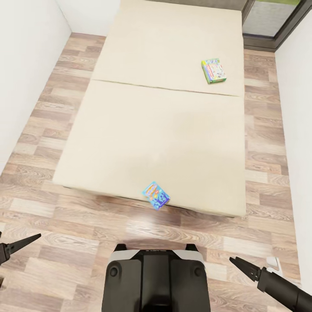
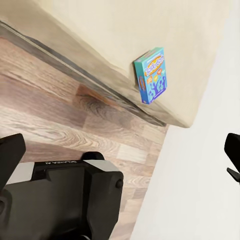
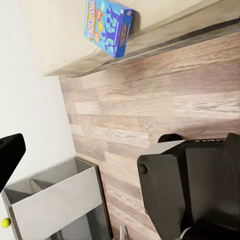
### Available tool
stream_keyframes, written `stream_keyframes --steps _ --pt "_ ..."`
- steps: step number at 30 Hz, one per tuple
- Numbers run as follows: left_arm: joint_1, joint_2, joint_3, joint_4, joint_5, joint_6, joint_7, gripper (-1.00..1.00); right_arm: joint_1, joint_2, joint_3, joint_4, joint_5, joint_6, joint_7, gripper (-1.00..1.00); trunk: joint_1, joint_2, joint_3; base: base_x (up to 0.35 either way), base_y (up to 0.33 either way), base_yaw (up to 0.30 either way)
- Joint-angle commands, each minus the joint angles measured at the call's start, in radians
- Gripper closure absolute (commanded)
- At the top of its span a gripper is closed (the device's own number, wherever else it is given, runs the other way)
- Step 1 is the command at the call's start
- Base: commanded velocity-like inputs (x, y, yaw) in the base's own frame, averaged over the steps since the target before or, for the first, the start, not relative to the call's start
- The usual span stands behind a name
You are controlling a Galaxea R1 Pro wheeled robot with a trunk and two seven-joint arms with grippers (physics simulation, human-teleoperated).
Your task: Put all the toys in the child's room - the three board games (two on the bed and one on the table), the two jigsaw puzzles on the table, and the tennis ball on the table - inside the toy box on the table in the child's room.
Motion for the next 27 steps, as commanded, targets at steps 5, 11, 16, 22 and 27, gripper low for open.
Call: stream_keyframes --steps 5,11,16,22,27 --pt "0.0 0.0 0.0 0.0 -0.001 0.011 -0.004 -1.0 0.0 -0.001 -0.001 0.0 -0.004 0.003 -0.004 -1.0 0.001 -0.001 -0.001 0.073 0.119 0.002" --pt "0.0 0.001 0.001 0.0 -0.001 0.011 -0.004 -1.0 0.0 -0.002 -0.001 0.001 -0.005 0.001 -0.008 -1.0 0.001 -0.001 -0.001 0.022 0.236 0.001" --pt "0.0 0.001 0.001 0.0 -0.001 0.011 -0.004 -1.0 0.0 -0.002 -0.001 0.001 -0.005 0.0 -0.009 -1.0 0.001 -0.001 0.0 0.044 0.234 -0.01" --pt "0.0 0.001 0.0 0.0 -0.001 0.008 -0.004 -1.0 0.0 -0.001 -0.001 0.001 -0.006 0.0 -0.009 -1.0 0.001 -0.001 0.007 0.031 0.068 -0.076" --pt "0.0 0.001 0.0 0.0 -0.001 -0.007 -0.004 -1.0 0.0 0.0 -0.001 0.001 -0.006 0.0 -0.01 -1.0 0.001 -0.001 0.015 -0.001 0.024 -0.095"
